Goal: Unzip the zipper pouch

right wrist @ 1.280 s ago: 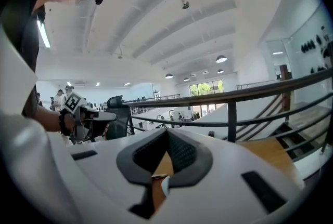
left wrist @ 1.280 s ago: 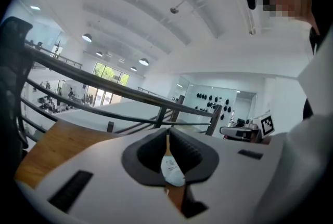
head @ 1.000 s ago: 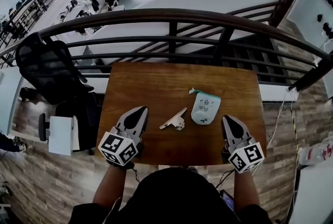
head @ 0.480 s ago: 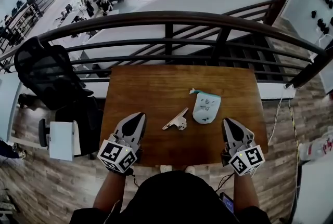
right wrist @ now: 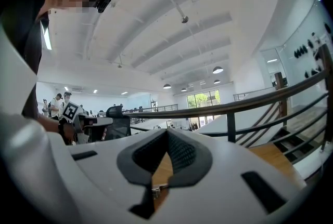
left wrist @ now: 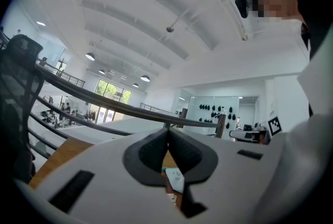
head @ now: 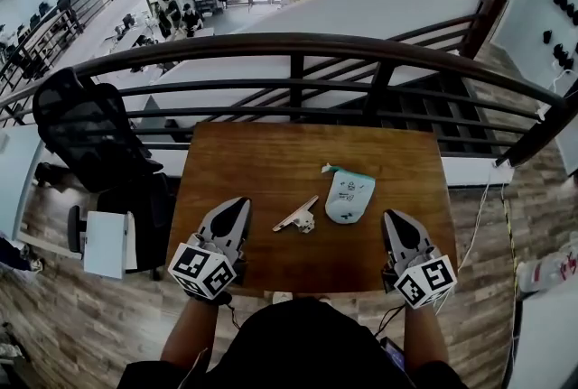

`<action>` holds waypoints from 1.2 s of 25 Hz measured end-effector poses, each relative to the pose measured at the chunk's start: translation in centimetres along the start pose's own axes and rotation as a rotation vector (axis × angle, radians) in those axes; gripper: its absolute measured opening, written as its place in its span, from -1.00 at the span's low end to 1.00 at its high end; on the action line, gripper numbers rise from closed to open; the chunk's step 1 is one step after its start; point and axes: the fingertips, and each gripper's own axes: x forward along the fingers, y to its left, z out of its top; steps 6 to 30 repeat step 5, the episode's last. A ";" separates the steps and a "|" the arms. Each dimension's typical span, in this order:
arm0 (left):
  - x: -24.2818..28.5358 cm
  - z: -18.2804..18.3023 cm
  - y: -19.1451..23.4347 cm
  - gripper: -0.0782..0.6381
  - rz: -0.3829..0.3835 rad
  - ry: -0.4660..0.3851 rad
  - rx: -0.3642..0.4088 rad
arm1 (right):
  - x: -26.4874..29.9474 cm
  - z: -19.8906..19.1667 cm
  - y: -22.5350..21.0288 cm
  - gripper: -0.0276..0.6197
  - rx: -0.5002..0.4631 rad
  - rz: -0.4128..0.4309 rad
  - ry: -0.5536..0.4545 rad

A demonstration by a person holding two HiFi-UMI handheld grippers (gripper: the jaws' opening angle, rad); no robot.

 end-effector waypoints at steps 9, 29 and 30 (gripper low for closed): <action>0.5 -0.1 -1.1 -0.74 0.005 0.001 0.006 | -0.8 -0.4 -0.6 -0.94 -0.003 0.015 0.012; 0.5 -0.1 -1.1 -0.74 0.005 0.001 0.006 | -0.8 -0.4 -0.6 -0.94 -0.003 0.015 0.012; 0.5 -0.1 -1.1 -0.74 0.005 0.001 0.006 | -0.8 -0.4 -0.6 -0.94 -0.003 0.015 0.012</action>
